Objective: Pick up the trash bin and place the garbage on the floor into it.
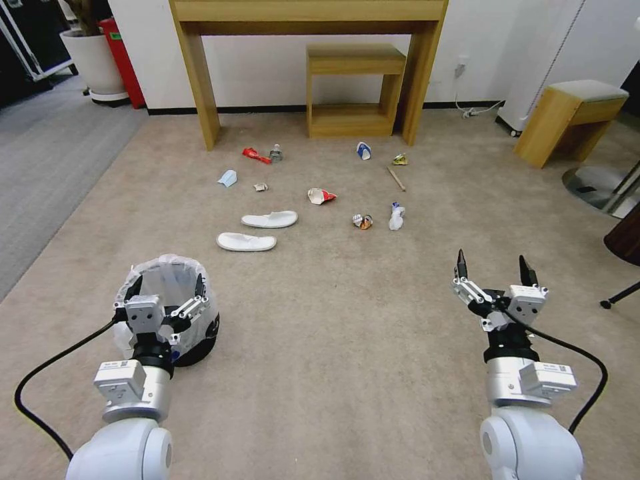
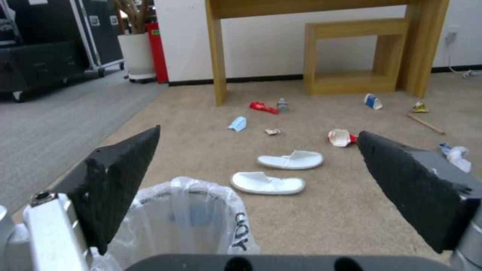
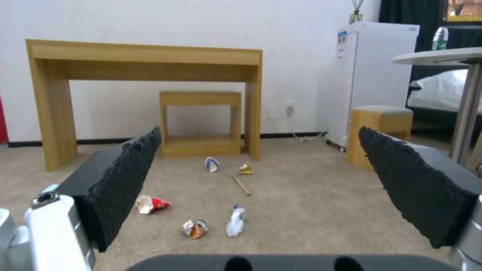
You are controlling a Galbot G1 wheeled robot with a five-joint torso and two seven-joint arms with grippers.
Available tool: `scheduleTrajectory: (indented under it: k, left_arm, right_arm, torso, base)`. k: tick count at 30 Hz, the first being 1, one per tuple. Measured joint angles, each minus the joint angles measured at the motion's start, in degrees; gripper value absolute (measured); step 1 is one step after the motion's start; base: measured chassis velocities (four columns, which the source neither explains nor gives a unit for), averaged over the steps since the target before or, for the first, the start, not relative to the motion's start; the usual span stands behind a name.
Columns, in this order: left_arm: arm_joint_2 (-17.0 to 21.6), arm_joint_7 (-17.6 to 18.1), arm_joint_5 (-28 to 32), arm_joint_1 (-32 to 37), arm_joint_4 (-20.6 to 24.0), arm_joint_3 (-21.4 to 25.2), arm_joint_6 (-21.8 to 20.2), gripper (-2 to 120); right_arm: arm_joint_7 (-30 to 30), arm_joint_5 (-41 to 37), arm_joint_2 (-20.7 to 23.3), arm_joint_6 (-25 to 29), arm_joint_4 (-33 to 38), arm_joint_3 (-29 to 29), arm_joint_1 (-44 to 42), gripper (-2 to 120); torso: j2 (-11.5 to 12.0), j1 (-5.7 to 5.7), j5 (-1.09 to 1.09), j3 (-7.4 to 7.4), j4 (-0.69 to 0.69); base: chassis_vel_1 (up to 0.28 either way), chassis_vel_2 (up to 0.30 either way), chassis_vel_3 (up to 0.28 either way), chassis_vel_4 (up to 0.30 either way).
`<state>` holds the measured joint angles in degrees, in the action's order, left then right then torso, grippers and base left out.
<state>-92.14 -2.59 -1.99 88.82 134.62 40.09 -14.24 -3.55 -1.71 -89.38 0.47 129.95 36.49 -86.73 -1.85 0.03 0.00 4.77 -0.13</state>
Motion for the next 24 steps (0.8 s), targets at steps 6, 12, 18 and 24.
scheduleTrajectory:
  k: [6, 12, 18, 24]
  left_arm:
    - [0.0, 0.0, 0.6, -0.1, -0.1, 0.0, 0.0, 100]
    - [0.0, 0.0, 0.6, -0.2, -0.2, 0.0, -0.1, 100]
    - [0.0, 0.0, 0.6, -0.1, -0.3, 0.0, -0.1, 100]
    - [0.0, 0.0, 0.5, -0.1, -0.3, -0.1, 0.0, 100]
  right_arm:
    - [0.4, 0.4, -0.8, -0.1, -0.2, -0.1, 0.2, 100]
    - [0.9, 0.5, -0.9, -0.1, -0.3, 0.0, 0.5, 100]
    - [1.2, 0.4, -0.8, -0.1, -0.3, 0.3, 0.6, 100]
    - [1.2, 0.4, -0.7, -0.1, -0.3, 0.2, 0.5, 100]
  torso:
    - [0.0, 0.00, 0.00, 0.00, 0.00]
    - [0.0, 0.00, 0.00, 0.00, 0.00]
    - [0.0, 0.00, 0.00, 0.00, 0.00]
    - [0.0, 0.00, 0.00, -0.01, 0.00]
  base:
    - [0.000, 0.000, 0.000, 0.000]
    - [0.000, 0.000, 0.000, 0.000]
    - [0.000, 0.000, 0.000, 0.000]
    - [-0.078, 0.080, 0.067, -0.066]
